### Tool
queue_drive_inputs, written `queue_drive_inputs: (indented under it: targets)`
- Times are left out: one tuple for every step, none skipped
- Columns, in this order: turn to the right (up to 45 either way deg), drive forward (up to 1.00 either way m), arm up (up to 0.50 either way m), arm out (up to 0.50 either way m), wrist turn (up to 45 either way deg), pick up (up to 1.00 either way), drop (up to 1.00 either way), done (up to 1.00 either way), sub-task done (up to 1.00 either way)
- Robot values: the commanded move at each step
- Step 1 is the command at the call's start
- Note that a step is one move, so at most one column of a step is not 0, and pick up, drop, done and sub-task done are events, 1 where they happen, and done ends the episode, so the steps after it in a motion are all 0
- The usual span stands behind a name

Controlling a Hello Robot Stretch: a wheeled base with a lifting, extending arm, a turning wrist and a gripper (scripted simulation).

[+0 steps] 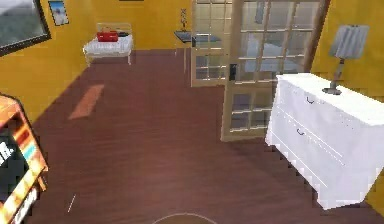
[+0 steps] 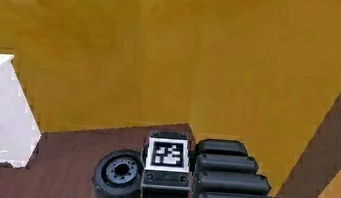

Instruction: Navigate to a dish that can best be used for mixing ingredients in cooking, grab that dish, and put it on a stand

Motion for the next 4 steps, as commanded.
queue_drive_inputs:
  targets:
    - [0.0,1.00,0.00,0.00,0.0,0.00,0.00,0.00,0.00]
    - [3.0,0.00,0.00,0.00,0.0,0.00,0.00,0.00,0.00]
    - [0.0,0.70,0.00,0.00,0.0,0.00,0.00,0.00,0.00]
    - [-45.0,0.00,0.00,0.00,0.0,0.00,0.00,0.00,0.00]
